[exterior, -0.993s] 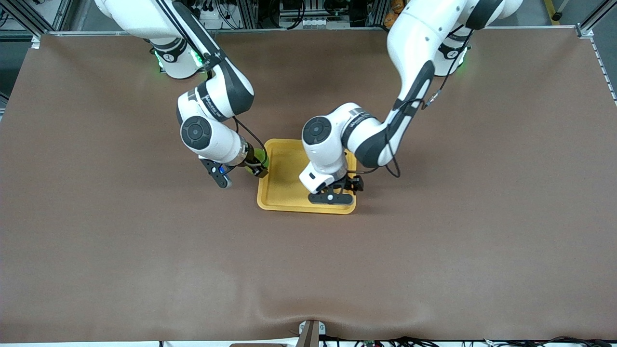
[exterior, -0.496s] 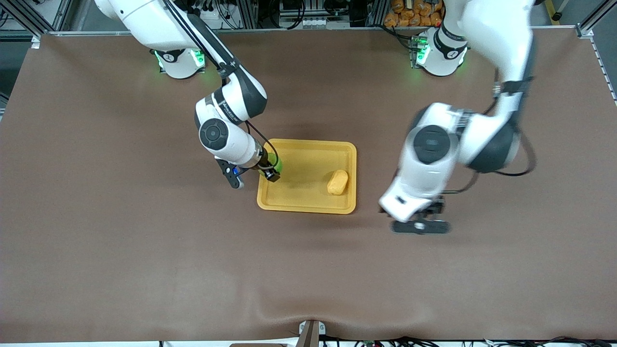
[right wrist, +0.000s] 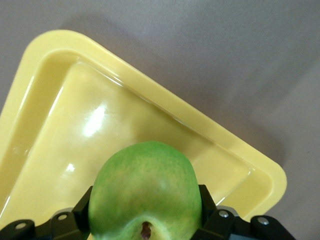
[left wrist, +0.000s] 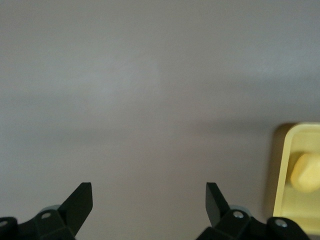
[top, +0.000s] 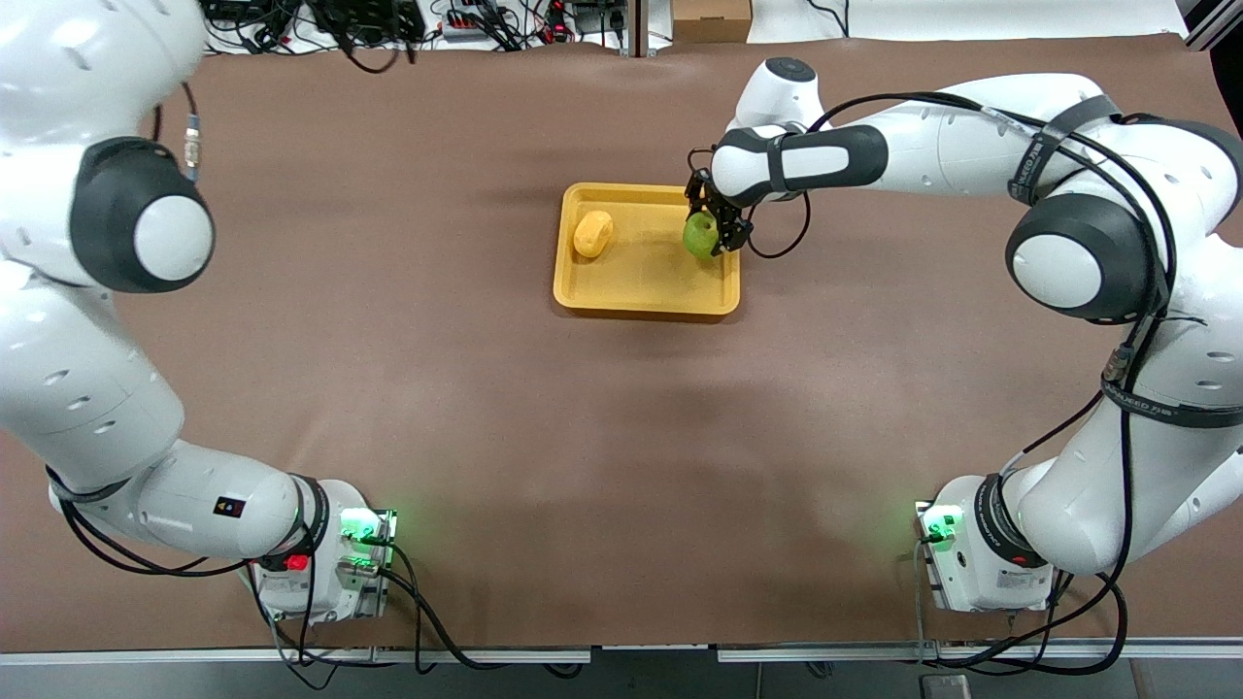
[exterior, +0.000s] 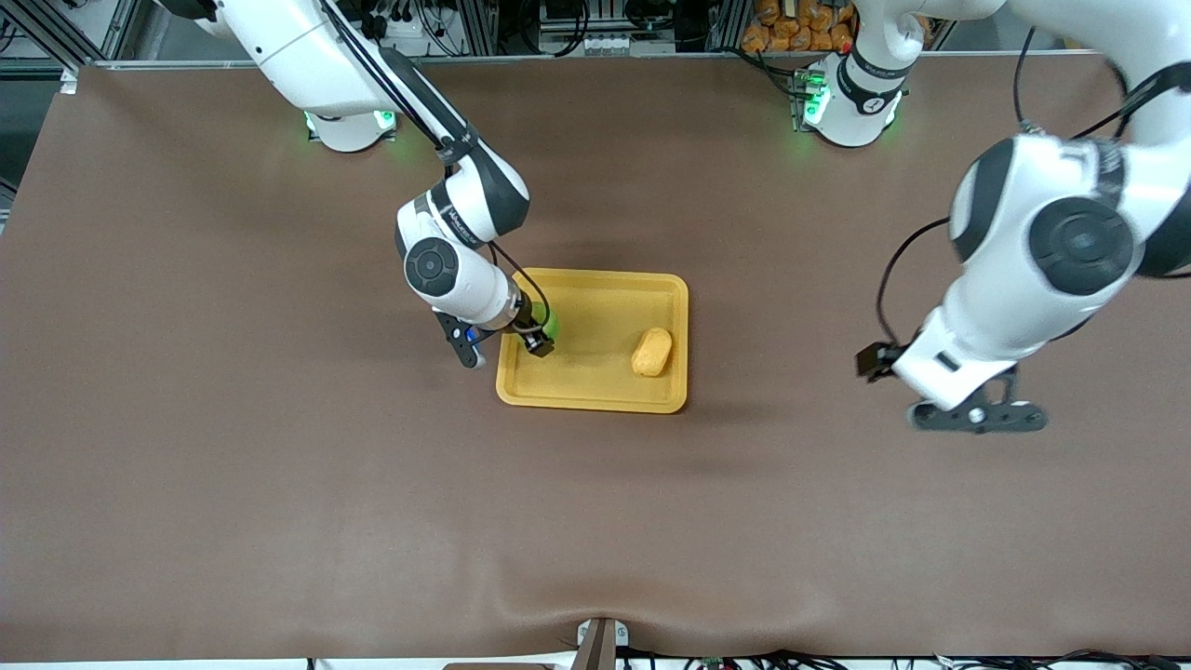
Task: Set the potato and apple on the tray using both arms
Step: 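Lower the apple onto the tray with the right gripper while the left gripper withdraws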
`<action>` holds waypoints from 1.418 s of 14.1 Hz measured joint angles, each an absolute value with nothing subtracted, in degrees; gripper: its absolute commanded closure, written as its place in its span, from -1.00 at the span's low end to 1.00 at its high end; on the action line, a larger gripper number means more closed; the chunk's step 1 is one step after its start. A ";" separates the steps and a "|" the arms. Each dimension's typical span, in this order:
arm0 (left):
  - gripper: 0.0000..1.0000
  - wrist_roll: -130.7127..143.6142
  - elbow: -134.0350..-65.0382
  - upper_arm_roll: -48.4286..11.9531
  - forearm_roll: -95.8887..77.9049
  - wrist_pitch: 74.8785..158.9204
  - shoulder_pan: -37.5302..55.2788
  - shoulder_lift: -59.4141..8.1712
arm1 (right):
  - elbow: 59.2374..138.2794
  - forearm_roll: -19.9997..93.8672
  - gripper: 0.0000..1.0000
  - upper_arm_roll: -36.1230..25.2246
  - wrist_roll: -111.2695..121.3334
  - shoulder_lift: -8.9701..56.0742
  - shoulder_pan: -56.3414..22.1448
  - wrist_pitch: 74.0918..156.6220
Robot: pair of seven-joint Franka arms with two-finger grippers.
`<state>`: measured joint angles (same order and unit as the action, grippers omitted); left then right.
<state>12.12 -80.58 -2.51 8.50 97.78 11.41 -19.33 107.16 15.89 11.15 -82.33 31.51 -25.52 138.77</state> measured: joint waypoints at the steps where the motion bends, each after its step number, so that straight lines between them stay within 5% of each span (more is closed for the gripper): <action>1: -1.00 11.07 -81.91 -2.53 8.27 96.24 10.32 -16.98 | 107.09 15.89 0.86 11.21 -82.48 32.03 -25.53 138.89; 2: -1.00 10.01 -83.97 -2.54 7.88 95.33 9.14 -14.11 | 107.08 15.89 0.65 11.24 -82.54 32.48 -25.54 139.02; 4: -1.00 7.66 -89.19 -2.53 6.93 94.68 6.88 -7.73 | 107.03 15.89 -0.55 11.34 -82.59 33.19 -25.54 139.71; 5: -1.00 6.03 -91.43 -2.53 6.68 94.38 6.13 -4.96 | 107.03 15.89 -0.91 11.37 -82.61 33.56 -25.54 140.02; 15: -1.00 -4.84 -94.80 -2.36 3.96 89.43 2.64 3.06 | 105.57 15.54 -1.00 12.10 -82.63 33.57 -25.55 138.85; 20: -1.00 -4.93 -93.78 -2.53 2.78 89.42 1.74 3.14 | 100.05 13.23 -1.00 11.46 -82.63 31.06 -24.77 124.11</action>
<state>-4.93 -93.78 -2.53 2.78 89.42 1.74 3.14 100.05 13.23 11.46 -82.63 31.06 -24.77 124.11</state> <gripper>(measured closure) 0.000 0.000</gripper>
